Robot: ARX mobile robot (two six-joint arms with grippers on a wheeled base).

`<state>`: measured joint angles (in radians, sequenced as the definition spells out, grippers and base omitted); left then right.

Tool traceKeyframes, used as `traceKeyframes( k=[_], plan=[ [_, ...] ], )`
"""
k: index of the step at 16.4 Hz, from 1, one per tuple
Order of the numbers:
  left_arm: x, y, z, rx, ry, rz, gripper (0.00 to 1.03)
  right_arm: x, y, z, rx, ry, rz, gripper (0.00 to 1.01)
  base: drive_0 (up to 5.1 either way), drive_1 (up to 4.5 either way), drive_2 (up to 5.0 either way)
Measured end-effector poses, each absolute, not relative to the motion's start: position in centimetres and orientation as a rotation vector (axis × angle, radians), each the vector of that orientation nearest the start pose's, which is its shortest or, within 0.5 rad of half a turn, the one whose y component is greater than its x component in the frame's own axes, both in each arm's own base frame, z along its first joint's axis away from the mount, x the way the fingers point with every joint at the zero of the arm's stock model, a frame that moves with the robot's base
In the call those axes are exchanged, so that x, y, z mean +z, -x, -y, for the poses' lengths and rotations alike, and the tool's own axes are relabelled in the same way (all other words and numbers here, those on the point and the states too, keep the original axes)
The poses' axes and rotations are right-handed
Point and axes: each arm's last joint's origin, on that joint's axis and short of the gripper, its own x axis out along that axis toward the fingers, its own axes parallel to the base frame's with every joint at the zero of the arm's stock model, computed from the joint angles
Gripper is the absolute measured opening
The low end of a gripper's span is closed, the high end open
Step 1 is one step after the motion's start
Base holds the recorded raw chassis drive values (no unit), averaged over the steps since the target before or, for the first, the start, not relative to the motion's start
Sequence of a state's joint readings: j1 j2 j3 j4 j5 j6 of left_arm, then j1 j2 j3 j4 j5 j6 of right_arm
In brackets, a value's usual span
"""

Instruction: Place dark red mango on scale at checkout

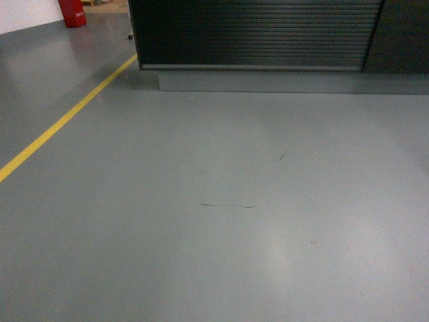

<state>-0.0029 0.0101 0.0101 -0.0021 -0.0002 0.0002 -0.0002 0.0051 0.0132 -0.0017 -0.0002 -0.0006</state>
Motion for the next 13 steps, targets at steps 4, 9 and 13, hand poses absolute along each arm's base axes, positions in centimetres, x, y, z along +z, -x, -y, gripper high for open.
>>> traceKeyframes(
  k=[4, 9, 13],
  plan=[
    [16.58, -9.77, 0.02, -0.002, 0.000, -0.004, 0.98, 16.75, -9.72, 0.00, 0.000, 0.001, 0.007, 0.98, 0.0, 4.11, -4.0],
    [16.59, -9.77, 0.03, -0.003, 0.000, -0.003, 0.98, 16.74, -9.72, 0.00, 0.000, 0.001, 0.006, 0.98, 0.1, 3.35, -3.2],
    [16.58, -9.77, 0.03, -0.002, 0.000, -0.004, 0.98, 16.74, -9.72, 0.00, 0.000, 0.001, 0.006, 0.98, 0.1, 2.90, -2.7]
  ],
)
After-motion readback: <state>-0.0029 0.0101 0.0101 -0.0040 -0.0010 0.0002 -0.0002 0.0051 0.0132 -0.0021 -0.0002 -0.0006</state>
